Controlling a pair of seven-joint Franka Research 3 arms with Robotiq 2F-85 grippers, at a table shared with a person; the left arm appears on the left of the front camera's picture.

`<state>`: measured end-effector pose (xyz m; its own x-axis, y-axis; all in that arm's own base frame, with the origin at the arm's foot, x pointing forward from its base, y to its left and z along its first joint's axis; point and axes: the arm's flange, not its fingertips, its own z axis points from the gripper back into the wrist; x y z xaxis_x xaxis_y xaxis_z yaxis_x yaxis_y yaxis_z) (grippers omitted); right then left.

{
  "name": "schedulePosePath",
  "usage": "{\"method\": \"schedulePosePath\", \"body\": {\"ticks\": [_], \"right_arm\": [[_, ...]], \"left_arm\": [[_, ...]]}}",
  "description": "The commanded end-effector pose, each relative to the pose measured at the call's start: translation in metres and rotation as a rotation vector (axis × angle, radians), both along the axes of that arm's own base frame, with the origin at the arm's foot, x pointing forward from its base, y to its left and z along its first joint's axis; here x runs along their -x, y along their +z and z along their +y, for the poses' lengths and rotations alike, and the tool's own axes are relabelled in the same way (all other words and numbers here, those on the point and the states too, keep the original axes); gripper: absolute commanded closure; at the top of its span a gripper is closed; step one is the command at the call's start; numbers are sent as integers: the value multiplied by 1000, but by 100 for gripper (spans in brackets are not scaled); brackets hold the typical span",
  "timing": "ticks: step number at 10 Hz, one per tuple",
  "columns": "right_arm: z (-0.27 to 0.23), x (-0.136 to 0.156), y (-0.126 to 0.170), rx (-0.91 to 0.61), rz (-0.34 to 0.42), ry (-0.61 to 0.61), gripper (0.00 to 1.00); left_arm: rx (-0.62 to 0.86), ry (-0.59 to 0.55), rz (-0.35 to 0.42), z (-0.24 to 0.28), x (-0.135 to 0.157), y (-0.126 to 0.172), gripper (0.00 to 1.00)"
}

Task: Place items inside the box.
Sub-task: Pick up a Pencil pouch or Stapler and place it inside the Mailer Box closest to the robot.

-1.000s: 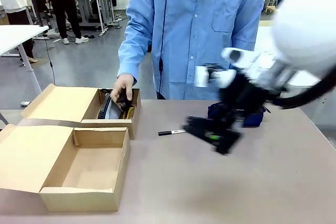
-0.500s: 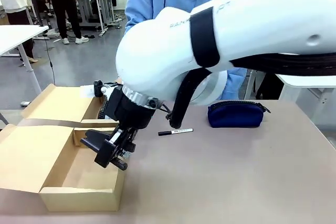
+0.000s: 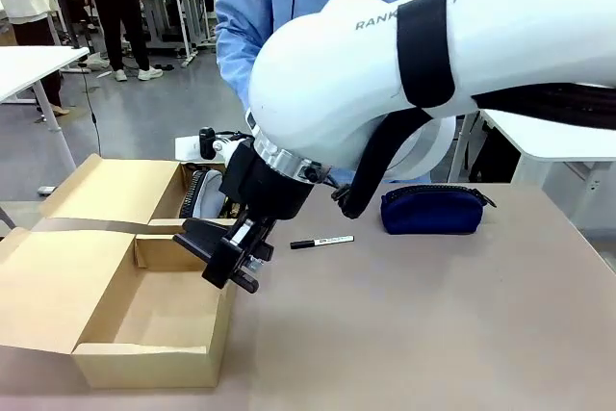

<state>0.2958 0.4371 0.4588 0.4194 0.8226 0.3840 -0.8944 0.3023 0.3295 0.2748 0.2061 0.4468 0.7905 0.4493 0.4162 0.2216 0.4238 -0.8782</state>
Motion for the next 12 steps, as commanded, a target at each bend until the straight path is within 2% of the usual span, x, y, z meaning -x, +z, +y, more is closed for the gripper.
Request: {"method": "schedulePosePath", "body": {"ticks": [1,3,4,6,7,9,12], "right_arm": [[14,-5,-4,-61,78,-138,100],[58,9,0,-29,134,-282,100],[76,16,1,-18,192,-362,100],[109,31,-1,55,266,-593,100],[122,34,-3,97,282,-694,100],[149,30,-12,164,288,-778,100],[165,1,-32,200,263,-926,100]], "left_arm": [[12,0,-35,-3,1,0,0],[12,0,-35,-3,1,0,0],[12,0,-35,-3,1,0,0],[12,0,-35,-3,1,0,0],[12,0,-35,-3,1,0,0],[12,0,-35,-3,1,0,0],[12,0,-35,-3,1,0,0]]}}
